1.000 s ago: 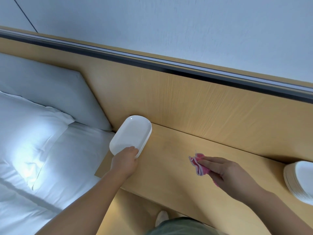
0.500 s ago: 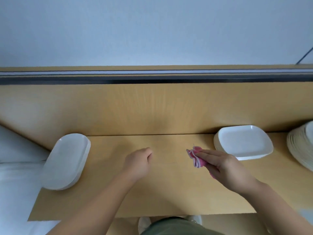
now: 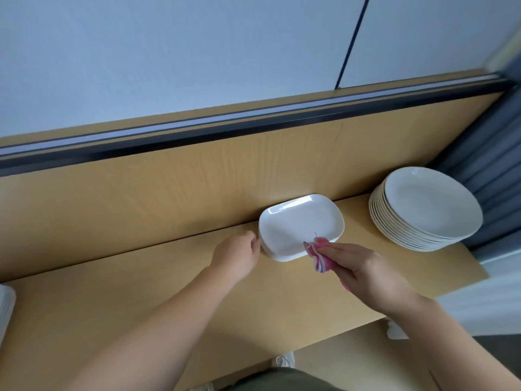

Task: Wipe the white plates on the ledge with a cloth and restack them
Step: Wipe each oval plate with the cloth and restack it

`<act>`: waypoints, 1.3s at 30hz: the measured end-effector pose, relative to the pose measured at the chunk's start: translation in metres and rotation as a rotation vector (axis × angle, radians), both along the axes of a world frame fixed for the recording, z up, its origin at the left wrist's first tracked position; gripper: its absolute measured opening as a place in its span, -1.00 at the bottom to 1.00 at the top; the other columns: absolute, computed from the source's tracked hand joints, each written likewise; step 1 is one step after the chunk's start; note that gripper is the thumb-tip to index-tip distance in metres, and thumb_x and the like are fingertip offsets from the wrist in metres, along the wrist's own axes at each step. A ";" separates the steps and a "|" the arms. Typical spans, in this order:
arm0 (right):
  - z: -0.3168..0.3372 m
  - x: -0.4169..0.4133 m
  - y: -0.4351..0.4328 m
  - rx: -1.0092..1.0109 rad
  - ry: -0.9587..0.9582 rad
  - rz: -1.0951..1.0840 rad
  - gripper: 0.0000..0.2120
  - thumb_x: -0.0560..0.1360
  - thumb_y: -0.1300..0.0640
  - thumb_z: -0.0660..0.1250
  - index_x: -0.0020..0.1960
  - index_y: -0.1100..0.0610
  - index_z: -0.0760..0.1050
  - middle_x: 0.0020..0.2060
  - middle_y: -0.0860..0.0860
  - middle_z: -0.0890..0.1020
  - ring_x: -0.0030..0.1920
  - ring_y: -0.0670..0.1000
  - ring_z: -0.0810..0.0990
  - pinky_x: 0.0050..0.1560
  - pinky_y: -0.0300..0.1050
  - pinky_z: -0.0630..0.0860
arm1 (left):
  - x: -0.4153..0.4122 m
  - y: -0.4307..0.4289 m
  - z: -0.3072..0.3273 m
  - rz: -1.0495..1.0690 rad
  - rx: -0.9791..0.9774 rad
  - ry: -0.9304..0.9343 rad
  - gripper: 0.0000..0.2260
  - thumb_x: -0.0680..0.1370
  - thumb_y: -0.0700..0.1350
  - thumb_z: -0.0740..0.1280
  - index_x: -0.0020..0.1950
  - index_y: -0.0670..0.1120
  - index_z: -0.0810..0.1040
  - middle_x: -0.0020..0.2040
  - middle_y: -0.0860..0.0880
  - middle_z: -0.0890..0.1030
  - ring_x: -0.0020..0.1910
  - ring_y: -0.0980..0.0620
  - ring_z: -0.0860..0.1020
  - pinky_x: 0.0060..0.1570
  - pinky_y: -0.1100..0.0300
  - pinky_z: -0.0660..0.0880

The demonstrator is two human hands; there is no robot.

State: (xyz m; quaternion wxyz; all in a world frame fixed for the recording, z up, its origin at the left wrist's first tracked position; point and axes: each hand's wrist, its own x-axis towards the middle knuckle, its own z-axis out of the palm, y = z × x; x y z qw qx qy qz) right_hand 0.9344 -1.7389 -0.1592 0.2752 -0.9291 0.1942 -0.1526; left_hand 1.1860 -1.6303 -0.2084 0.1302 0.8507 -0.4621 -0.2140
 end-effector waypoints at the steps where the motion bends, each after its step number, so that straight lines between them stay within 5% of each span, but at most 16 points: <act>1: -0.001 -0.005 -0.005 -0.007 0.003 -0.006 -0.70 0.57 0.16 0.25 0.28 0.08 0.56 0.18 -0.16 0.62 0.33 -0.15 0.48 0.18 -0.09 0.52 | -0.004 -0.008 -0.002 0.018 0.014 0.003 -0.71 0.63 0.08 0.10 -0.12 -0.07 0.42 -0.29 0.00 0.51 -0.28 -0.07 0.46 -0.32 0.13 0.31; 6: -0.006 -0.020 -0.026 -0.017 -0.003 -0.001 -0.69 0.56 0.16 0.27 0.28 0.08 0.56 0.21 -0.13 0.61 0.33 -0.17 0.48 0.16 -0.09 0.53 | -0.012 -0.031 -0.010 0.137 0.021 0.106 -0.73 0.61 0.10 0.17 -0.03 -0.08 0.49 -0.17 -0.02 0.58 -0.18 -0.06 0.55 -0.20 0.10 0.48; 13: -0.015 -0.027 -0.041 -0.027 0.003 0.035 -0.69 0.59 0.08 0.23 0.30 0.00 0.52 0.22 -0.12 0.61 0.30 -0.11 0.53 0.10 0.00 0.57 | -0.023 -0.043 -0.009 0.456 -0.124 0.428 -0.89 0.56 -0.21 0.19 -0.04 -0.12 0.51 -0.18 -0.09 0.64 -0.30 -0.05 0.66 -0.16 0.01 0.62; 25: 0.006 -0.021 -0.039 -0.045 -0.044 0.036 -0.68 0.55 0.19 0.28 0.28 0.11 0.57 0.21 -0.11 0.62 0.34 -0.16 0.47 0.18 -0.06 0.54 | 0.000 -0.011 0.004 0.630 -0.276 0.550 -0.86 0.58 -0.28 0.14 0.06 -0.16 0.46 -0.04 -0.10 0.58 -0.19 -0.08 0.62 -0.16 -0.10 0.63; 39: 0.003 0.069 0.028 -0.027 -0.030 0.152 -0.60 0.60 -0.02 0.12 0.32 0.09 0.54 0.28 -0.10 0.57 0.31 -0.11 0.51 0.25 -0.17 0.47 | 0.049 0.139 -0.006 0.788 -0.264 0.542 -0.79 0.57 -0.29 0.13 0.06 -0.06 0.49 -0.06 -0.03 0.62 -0.18 -0.12 0.64 -0.29 0.06 0.60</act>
